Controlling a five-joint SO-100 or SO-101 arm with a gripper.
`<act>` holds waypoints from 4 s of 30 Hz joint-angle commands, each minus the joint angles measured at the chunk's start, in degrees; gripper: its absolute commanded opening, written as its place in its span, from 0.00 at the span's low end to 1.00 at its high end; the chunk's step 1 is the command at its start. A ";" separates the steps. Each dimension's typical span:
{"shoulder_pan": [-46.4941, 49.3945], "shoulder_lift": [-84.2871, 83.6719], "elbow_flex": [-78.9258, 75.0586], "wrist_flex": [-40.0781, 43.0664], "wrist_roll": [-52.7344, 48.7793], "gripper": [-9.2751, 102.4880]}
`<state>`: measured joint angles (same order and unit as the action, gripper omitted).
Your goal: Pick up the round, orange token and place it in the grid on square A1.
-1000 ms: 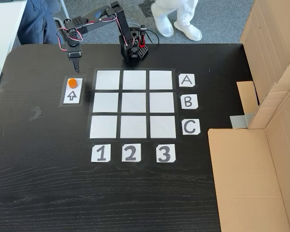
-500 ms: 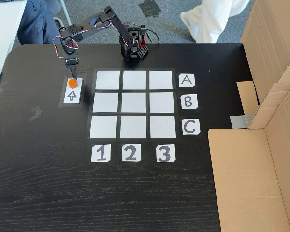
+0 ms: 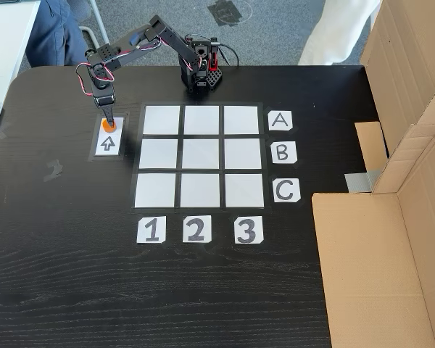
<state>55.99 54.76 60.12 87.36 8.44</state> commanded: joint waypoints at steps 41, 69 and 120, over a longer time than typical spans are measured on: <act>-1.41 -6.59 -8.96 -0.26 0.35 0.33; -1.41 -7.47 -10.28 -0.26 0.18 0.25; 0.79 36.74 19.51 1.93 0.70 0.18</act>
<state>55.72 86.40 77.17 89.03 8.44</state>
